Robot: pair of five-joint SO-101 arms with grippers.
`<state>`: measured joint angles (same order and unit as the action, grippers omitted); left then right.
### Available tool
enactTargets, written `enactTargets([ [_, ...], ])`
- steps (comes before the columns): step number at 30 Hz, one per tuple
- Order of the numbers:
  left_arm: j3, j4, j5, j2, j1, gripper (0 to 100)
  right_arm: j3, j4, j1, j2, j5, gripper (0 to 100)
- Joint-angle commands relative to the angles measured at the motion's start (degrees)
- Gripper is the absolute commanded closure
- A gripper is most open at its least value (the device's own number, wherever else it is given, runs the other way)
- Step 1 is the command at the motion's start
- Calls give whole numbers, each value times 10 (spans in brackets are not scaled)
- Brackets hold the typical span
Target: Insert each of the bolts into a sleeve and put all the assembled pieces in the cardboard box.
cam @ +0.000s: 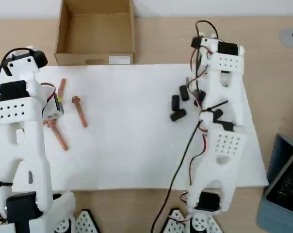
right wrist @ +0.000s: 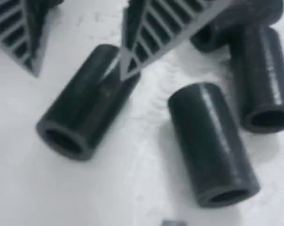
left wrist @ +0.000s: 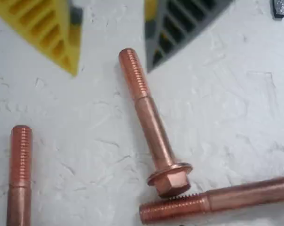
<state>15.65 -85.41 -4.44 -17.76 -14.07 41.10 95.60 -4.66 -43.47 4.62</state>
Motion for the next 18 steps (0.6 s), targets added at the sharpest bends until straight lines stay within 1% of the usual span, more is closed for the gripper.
enactTargets([
  [1, -25, -3, -4, -2, -2, 893, 46, 8, -13, -14, 2, 803],
  [6, -25, 0, -4, -2, -2, 893, 65, 8, -9, -40, -11, 791],
  [18, -24, 0, -3, -2, -2, 893, 116, 7, -7, -101, -11, 793],
])
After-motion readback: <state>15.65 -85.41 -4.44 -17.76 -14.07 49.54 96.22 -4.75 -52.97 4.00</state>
